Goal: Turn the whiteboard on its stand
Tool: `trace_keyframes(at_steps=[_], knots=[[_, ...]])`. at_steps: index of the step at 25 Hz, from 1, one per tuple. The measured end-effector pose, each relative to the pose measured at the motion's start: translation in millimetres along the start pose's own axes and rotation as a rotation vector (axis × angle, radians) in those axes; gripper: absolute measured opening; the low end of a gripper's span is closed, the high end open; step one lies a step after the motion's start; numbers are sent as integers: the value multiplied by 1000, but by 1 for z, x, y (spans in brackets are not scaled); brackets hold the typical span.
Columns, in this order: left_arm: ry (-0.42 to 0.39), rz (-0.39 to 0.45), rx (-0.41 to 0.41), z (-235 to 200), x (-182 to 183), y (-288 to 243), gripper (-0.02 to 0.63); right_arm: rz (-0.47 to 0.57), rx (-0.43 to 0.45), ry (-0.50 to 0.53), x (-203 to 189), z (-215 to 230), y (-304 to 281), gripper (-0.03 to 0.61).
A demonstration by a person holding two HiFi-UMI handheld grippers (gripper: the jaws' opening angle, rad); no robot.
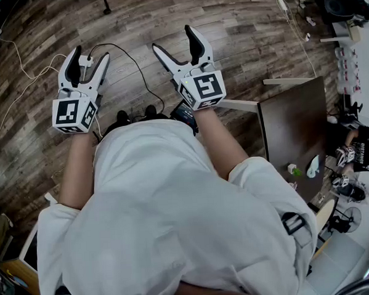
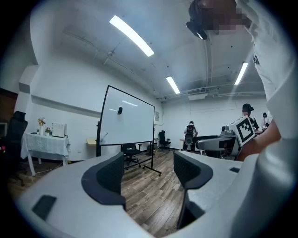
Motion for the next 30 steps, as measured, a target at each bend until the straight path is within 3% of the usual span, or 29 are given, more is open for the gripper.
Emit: trace_keyframes(at_steps=[15, 30], knots=[[17, -10, -7, 10, -3, -14, 316, 29, 19, -59, -4, 26, 8, 387], [7, -6, -4, 48, -6, -46, 316, 50, 50, -50, -18, 63, 29, 387]])
Point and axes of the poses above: the fingertips, and each gripper's own axes: y backward along the fingers, z to its right, x out of its top, the point moved 9 cm from there along y, backward along the fingers, and after that the axes turned 3 degrees about -z, right-handed, at the moved point
